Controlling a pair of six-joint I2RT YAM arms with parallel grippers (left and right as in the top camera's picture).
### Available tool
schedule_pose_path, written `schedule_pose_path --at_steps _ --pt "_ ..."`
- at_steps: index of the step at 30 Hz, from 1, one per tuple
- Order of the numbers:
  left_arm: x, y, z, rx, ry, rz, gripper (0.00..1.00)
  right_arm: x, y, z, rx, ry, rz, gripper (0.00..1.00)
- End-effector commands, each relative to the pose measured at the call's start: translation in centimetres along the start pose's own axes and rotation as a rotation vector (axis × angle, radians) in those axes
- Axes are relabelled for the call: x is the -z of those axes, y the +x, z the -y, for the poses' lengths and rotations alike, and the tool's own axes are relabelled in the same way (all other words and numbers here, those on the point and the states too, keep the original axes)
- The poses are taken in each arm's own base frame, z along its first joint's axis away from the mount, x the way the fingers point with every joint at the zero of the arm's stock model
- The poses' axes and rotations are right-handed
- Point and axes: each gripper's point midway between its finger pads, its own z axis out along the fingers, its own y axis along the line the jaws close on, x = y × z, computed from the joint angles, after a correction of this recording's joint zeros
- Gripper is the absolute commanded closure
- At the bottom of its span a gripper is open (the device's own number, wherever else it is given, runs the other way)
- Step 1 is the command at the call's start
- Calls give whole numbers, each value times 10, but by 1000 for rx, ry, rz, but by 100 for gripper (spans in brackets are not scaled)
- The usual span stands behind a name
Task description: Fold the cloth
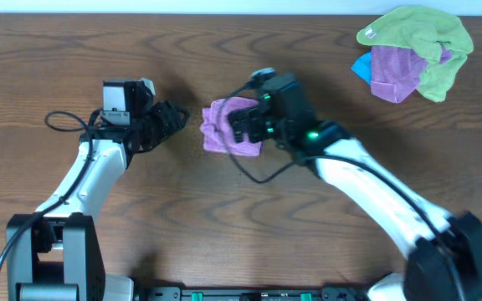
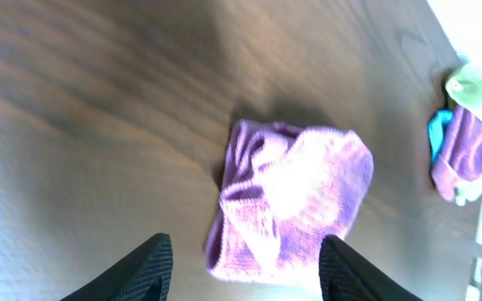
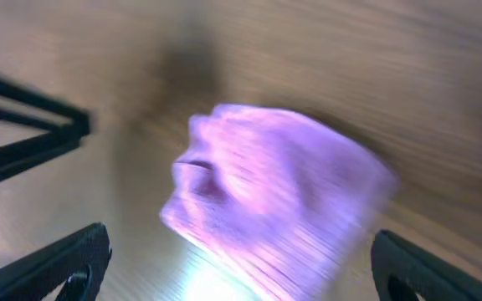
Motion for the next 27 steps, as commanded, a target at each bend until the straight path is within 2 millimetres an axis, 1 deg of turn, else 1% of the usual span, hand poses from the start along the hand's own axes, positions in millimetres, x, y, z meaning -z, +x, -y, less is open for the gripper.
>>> schedule_pose_path --at_steps 1,5,8,12,14,18,22,27 --pt "0 7 17 50 42 -30 41 36 -19 35 -37 162 69 1" --pt "-13 19 23 90 21 -49 37 74 -20 49 -63 213 81 1" --pt "-31 35 26 143 13 -95 36 101 -14 60 -86 244 72 1" --pt "-56 55 19 220 -27 -152 37 133 1 77 -129 291 36 1" --pt "-65 58 12 276 -47 -164 38 153 11 88 -165 321 20 1" --pt "-75 62 6 365 -57 -179 38 184 23 101 -206 361 20 1" --pt "-79 66 7 404 -62 -184 37 205 31 109 -235 387 30 1" --pt "-78 74 14 434 -40 -233 42 209 37 113 -250 403 15 1"
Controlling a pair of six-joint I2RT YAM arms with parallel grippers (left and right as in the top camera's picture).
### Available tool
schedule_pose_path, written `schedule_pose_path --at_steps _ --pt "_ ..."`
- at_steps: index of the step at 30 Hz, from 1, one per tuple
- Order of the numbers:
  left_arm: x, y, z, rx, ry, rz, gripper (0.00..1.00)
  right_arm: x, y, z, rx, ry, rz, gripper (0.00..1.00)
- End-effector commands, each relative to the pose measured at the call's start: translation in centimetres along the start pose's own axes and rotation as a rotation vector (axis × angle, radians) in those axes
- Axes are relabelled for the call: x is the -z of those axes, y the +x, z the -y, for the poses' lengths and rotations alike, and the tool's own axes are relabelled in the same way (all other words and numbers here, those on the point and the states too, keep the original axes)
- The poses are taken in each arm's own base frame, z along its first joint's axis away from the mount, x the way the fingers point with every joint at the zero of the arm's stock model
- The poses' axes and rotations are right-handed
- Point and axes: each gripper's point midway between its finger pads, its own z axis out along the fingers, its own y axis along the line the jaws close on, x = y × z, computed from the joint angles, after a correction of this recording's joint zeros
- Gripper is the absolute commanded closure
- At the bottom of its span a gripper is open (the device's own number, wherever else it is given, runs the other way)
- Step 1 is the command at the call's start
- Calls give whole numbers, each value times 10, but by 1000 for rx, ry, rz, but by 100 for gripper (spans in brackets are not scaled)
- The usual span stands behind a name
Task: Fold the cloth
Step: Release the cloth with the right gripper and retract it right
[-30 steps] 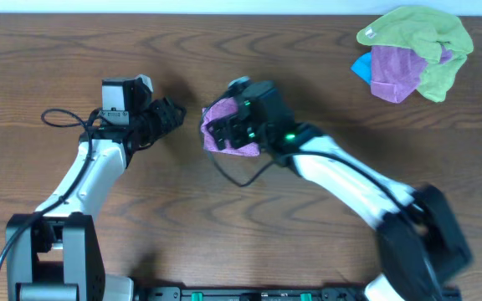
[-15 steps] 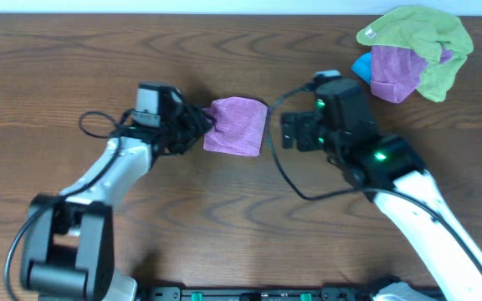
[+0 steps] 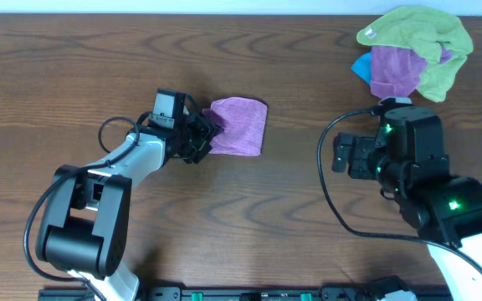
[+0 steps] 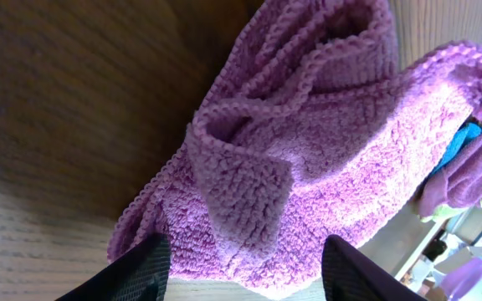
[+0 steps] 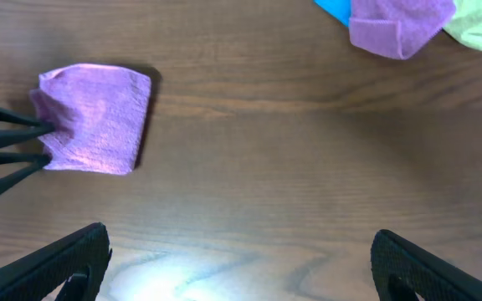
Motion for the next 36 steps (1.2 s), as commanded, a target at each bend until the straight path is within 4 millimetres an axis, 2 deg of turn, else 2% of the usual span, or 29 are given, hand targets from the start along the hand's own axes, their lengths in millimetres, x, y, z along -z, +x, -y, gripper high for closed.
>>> schedule_pose_path --at_steps 1,7,10,13,16,21,27,30,36 --pt "-3 7 4 33 14 -49 43 2 -1 5 -23 14 4 1" --pt "0 22 -11 103 -48 -113 48 2 0 5 -22 16 0 1" --pt "5 23 -9 100 -45 -110 49 2 0 5 -21 16 -1 1" --pt "9 21 -8 96 -50 -85 47 3 0 5 -21 14 -3 1" --pt "8 19 -18 106 -89 -61 42 3 1 3 -10 5 -5 1" --pt "3 21 -28 89 -130 -26 38 3 1 3 -3 2 -6 1" --pt "-6 15 -18 36 -98 43 32 2 2 -2 9 -26 -15 1" --pt "-11 13 -19 27 -108 69 30 3 3 -5 17 -44 -20 1" --pt "-32 12 -25 6 -118 76 32 3 4 -9 35 -64 -26 1"
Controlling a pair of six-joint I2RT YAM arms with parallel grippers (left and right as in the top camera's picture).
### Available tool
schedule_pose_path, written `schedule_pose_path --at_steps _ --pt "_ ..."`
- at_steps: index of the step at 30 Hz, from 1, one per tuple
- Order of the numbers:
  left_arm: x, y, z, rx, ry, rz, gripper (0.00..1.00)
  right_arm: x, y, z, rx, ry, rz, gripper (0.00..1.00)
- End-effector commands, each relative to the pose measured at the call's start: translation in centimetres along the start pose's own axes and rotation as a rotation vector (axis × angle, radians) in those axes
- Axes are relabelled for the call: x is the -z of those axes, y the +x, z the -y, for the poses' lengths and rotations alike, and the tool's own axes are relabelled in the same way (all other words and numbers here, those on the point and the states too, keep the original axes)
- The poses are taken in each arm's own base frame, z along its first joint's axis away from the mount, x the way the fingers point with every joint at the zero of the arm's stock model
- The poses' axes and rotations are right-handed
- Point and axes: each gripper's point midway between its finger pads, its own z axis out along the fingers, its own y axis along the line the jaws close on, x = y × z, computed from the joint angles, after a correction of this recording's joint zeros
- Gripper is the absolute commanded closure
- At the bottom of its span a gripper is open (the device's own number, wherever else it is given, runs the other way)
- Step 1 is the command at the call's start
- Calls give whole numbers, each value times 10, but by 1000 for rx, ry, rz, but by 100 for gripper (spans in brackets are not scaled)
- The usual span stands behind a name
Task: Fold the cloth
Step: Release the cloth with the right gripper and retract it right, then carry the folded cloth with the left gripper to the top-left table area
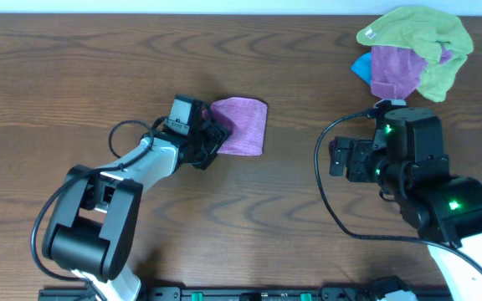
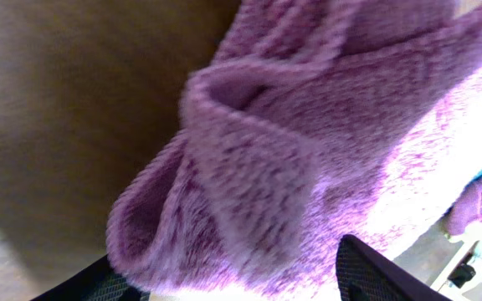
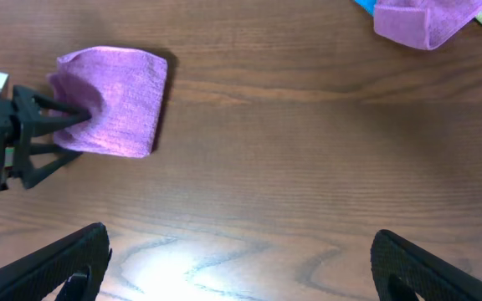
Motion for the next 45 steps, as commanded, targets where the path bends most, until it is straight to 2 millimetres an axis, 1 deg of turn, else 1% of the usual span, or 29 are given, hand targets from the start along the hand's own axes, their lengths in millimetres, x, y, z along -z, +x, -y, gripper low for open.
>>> schedule_pose_path --at_steps 1,3,5,7,9,12,15,17,22,25,27,29,32,36,39,42,45 --pt "-19 0 -24 12 -72 8 35 3 -2 0 14 -10 6 1" --pt "-26 1 -29 12 -83 2 54 3 -2 -1 24 -16 4 1" --pt "-30 0 -30 11 -81 3 69 3 -1 -1 25 -16 4 1" --pt "-35 -3 -28 1 -64 9 94 3 -2 -1 25 -17 4 1" --pt "-37 -6 -19 -28 -26 19 94 3 -1 -1 25 -16 3 1" --pt "-33 -16 6 -115 70 58 94 3 -1 -1 33 -15 -1 1" --pt "-16 -37 32 -190 136 112 94 3 0 0 44 -9 -3 1" --pt "6 -61 50 -231 158 162 94 3 0 1 47 -6 -1 1" --pt "55 -124 78 -262 163 272 94 -1 1 1 46 -7 -1 1" --pt "78 -150 95 -286 194 344 94 -6 3 1 46 -5 -9 1" --pt "96 -173 103 -284 198 424 94 -11 4 2 36 -2 -22 1" --pt "109 -189 106 -298 189 484 94 -14 5 0 36 -6 -33 1" --pt "124 -212 103 -307 163 573 94 -19 6 1 37 -2 -46 1" --pt "132 -237 100 -314 169 646 94 -23 8 1 29 3 -63 1" --pt "129 -258 93 -299 173 676 94 -25 10 1 29 5 -70 1" --pt "122 -278 86 -282 162 683 94 -25 10 1 30 5 -70 1" --pt "115 -294 85 -294 153 689 94 -26 8 1 30 3 -63 1"
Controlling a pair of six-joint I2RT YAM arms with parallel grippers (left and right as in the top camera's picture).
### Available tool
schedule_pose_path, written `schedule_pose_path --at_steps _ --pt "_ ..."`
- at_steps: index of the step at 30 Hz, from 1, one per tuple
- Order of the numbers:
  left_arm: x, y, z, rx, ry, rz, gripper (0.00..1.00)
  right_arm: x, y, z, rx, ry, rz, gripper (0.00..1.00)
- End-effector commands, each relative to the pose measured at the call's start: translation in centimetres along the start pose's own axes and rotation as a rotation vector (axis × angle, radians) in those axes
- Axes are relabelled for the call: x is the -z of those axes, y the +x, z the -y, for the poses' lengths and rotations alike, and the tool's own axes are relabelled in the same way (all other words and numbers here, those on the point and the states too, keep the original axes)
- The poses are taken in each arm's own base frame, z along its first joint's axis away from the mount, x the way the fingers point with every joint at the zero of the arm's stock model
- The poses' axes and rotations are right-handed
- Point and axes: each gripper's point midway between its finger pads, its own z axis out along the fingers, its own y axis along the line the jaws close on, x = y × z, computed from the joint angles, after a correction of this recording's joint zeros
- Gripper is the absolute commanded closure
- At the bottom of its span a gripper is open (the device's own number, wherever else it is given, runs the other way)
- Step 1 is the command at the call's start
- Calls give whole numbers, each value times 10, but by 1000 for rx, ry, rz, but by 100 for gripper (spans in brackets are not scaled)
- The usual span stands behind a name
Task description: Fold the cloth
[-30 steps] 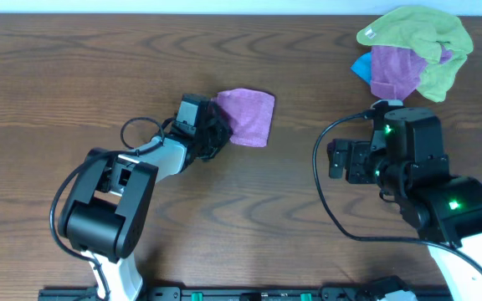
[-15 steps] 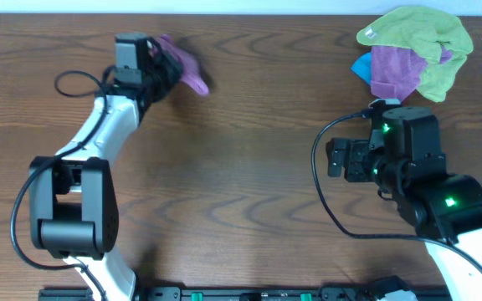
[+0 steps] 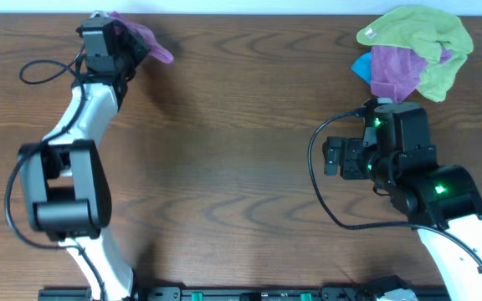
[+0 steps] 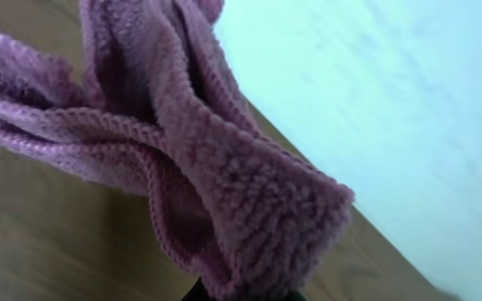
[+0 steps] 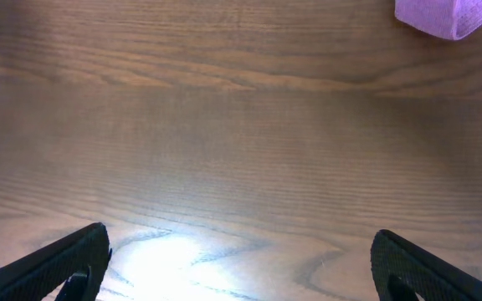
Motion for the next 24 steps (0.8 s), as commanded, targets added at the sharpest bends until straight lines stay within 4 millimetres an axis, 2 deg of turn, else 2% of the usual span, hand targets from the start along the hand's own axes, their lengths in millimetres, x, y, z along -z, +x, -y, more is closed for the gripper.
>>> schedule_pose_path --at_steps 1,9,14,18,21,24 --pt "-17 -14 -5 -41 -5 21 94 -3 0 3 -13 7 -2 1" --pt "-44 -27 -22 -55 -26 36 94 -3 -7 1 -14 0 25 1" --pt "-47 -37 -50 -37 -71 49 94 -3 -7 1 -14 -1 27 1" --pt "-45 -37 -64 -16 -90 23 94 -3 -9 1 -14 -2 34 1" --pt "-44 -29 -67 -3 -82 -26 66 -3 -9 1 -14 -3 36 1" --pt "-44 -21 -66 3 -72 -64 57 -3 -9 1 -14 -3 36 1"
